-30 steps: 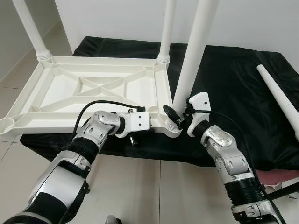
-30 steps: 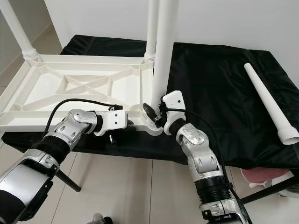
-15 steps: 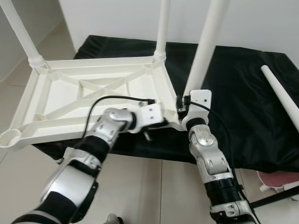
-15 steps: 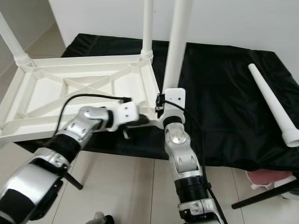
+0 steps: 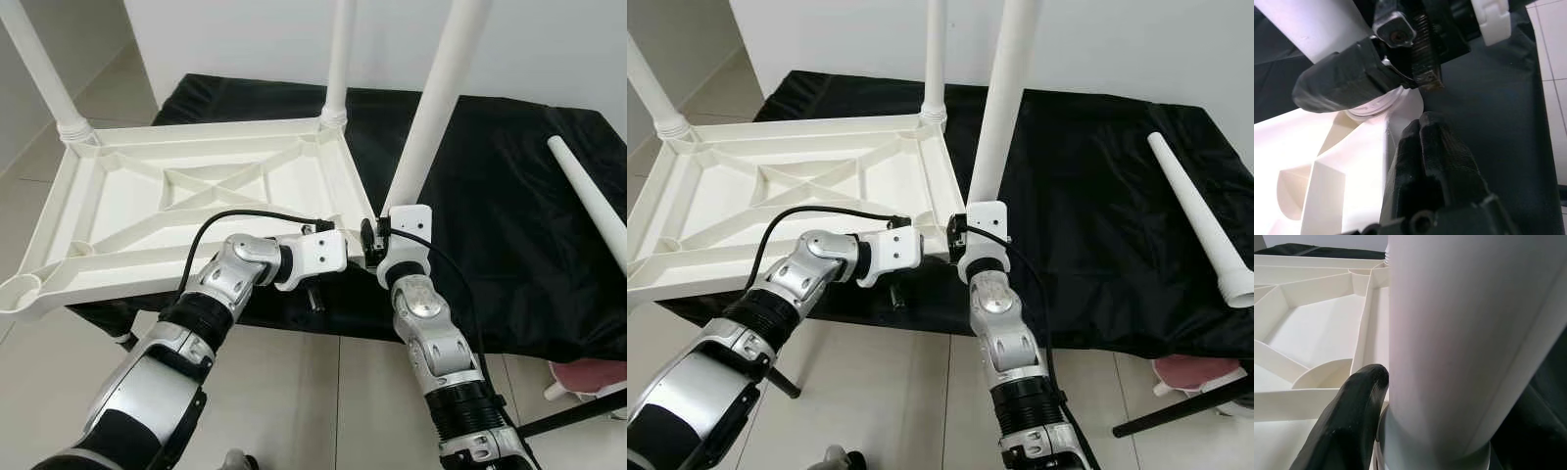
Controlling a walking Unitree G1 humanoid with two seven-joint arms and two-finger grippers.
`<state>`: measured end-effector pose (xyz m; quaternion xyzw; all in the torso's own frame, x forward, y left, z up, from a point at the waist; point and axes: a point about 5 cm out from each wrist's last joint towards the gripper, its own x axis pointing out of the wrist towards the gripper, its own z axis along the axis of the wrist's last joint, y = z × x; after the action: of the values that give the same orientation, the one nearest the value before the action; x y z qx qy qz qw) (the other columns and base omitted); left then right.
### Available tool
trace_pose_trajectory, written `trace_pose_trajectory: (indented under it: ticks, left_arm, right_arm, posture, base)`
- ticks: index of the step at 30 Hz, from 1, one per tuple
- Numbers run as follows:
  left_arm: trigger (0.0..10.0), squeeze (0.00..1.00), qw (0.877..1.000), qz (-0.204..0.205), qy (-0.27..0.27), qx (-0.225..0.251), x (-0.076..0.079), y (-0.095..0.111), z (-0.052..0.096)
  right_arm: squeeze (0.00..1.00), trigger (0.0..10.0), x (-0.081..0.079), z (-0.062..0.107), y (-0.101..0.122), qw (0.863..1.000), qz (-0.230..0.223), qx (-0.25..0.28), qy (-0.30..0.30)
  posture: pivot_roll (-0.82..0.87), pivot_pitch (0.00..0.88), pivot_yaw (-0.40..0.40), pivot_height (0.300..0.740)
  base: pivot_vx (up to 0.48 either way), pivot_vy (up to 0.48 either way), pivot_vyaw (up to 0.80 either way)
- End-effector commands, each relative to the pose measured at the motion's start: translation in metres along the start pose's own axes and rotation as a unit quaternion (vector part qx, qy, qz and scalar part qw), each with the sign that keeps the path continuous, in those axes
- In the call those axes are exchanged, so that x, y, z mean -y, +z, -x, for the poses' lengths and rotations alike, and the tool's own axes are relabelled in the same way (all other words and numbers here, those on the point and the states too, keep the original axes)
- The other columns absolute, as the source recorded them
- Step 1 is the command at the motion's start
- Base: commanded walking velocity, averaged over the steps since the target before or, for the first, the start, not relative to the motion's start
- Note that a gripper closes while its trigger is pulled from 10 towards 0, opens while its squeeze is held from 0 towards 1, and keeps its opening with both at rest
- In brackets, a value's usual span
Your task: Building children table
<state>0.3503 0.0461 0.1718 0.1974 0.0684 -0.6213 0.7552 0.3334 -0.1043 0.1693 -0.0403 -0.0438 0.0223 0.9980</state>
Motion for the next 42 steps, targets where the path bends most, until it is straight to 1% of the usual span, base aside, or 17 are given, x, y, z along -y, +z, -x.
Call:
trace_pose_trajectory:
  ticks: [1,4,5,7,10,11,13,17,18,19,20,23,27,34,37,38,42]
  left_arm:
    - [0.0,0.00,1.000,0.002,-0.022,-0.009,0.004,-0.004,0.000]
    - [0.0,0.00,1.000,0.000,-0.011,-0.009,0.003,-0.005,-0.001]
    - [10.0,0.00,1.000,-0.010,0.016,-0.012,0.000,-0.005,-0.002]
    - [10.0,0.00,0.999,-0.026,0.045,-0.012,-0.004,-0.003,-0.001]
    - [10.0,0.00,0.998,-0.038,0.053,-0.002,-0.007,0.002,0.001]
    - [10.0,1.00,0.998,-0.039,0.054,0.000,-0.008,0.004,0.002]
    - [10.0,1.00,0.998,-0.041,0.050,0.008,-0.008,0.009,0.004]
    - [10.0,1.00,0.997,-0.049,0.055,0.023,-0.010,0.017,0.007]
    - [10.0,1.00,0.996,-0.058,0.053,0.034,-0.010,0.023,0.008]
    - [10.0,0.80,0.996,-0.060,0.057,0.037,-0.011,0.025,0.008]
    - [10.0,0.00,0.996,-0.061,0.061,0.038,-0.013,0.027,0.008]
    - [10.0,0.00,0.995,-0.063,0.069,0.034,-0.015,0.028,0.007]
    - [10.0,0.00,0.995,-0.056,0.087,-0.003,-0.021,0.021,0.003]
    - [10.0,0.00,0.995,-0.031,0.086,-0.047,-0.020,0.007,-0.005]
    - [10.0,0.00,0.994,-0.028,0.091,-0.053,-0.020,0.005,-0.008]
    - [10.0,0.00,0.993,-0.026,0.102,-0.056,-0.022,0.005,-0.010]
    - [10.0,0.00,0.991,-0.025,0.116,-0.059,-0.025,0.006,-0.011]
  right_arm:
    - [0.00,10.0,0.000,0.005,-0.012,0.999,-0.010,-0.028,0.022]
    - [0.00,10.0,0.001,0.006,-0.008,0.999,-0.012,-0.016,0.035]
    - [0.00,10.0,0.003,0.007,-0.003,0.999,-0.014,0.000,0.048]
    - [0.00,10.0,0.008,0.009,0.002,0.998,-0.011,0.015,0.062]
    - [0.00,10.0,0.012,0.011,0.006,0.997,-0.011,0.024,0.078]
    - [0.00,10.0,0.013,0.012,0.007,0.996,-0.010,0.027,0.079]
    - [0.00,10.0,0.017,0.011,0.008,0.996,-0.002,0.028,0.081]
    - [0.00,10.0,0.019,0.011,0.008,0.996,-0.003,0.031,0.083]
    - [0.00,10.0,0.020,0.011,0.009,0.996,-0.004,0.031,0.082]
    - [0.00,10.0,0.020,0.011,0.009,0.996,-0.002,0.030,0.081]
    - [0.00,10.0,0.021,0.011,0.009,0.996,-0.002,0.030,0.082]
    - [0.00,10.0,0.021,0.012,0.009,0.996,-0.003,0.030,0.085]
    - [0.00,10.0,0.020,0.013,0.013,0.994,-0.002,0.041,0.097]
    - [0.00,10.0,0.023,0.016,0.022,0.992,-0.009,0.067,0.109]
    - [0.00,10.0,0.024,0.017,0.026,0.991,-0.012,0.076,0.114]
    - [0.00,10.0,0.024,0.018,0.027,0.990,-0.011,0.078,0.116]
    - [0.00,10.0,0.025,0.019,0.027,0.990,-0.010,0.079,0.115]
  posture:
    - [0.00,0.133,-0.011,0.740]
    - [0.00,0.134,-0.010,0.740]
    - [-0.01,0.134,-0.008,0.740]
    - [-0.01,0.136,-0.008,0.740]
    - [-0.01,0.136,-0.008,0.740]
    - [-0.01,0.136,-0.008,0.740]
    - [-0.01,0.136,-0.007,0.740]
    - [-0.01,0.135,-0.006,0.740]
    - [-0.01,0.135,-0.006,0.740]
    - [-0.01,0.135,-0.006,0.740]
    - [-0.01,0.135,-0.007,0.740]
    - [-0.01,0.135,-0.007,0.740]
    - [-0.01,0.135,-0.007,0.740]
    - [-0.02,0.134,-0.002,0.740]
    - [-0.02,0.134,0.000,0.740]
    - [-0.02,0.134,0.001,0.740]
    - [-0.02,0.133,0.003,0.740]
  base:
    - [0.000,0.000,0.00]
    - [0.000,0.000,0.00]
    - [0.000,0.000,0.00]
    - [0.000,0.000,0.00]
    - [0.000,0.000,0.00]
    - [0.000,0.000,0.00]
    - [0.000,0.000,0.00]
    - [0.000,0.000,0.00]
    - [0.000,0.000,0.00]
    - [0.000,0.000,0.00]
    - [0.000,0.000,0.00]
    - [0.000,0.000,0.00]
    - [0.000,0.000,0.00]
    - [0.000,0.000,0.00]
    - [0.000,0.000,0.00]
    - [0.000,0.000,0.00]
    - [0.000,0.000,0.00]
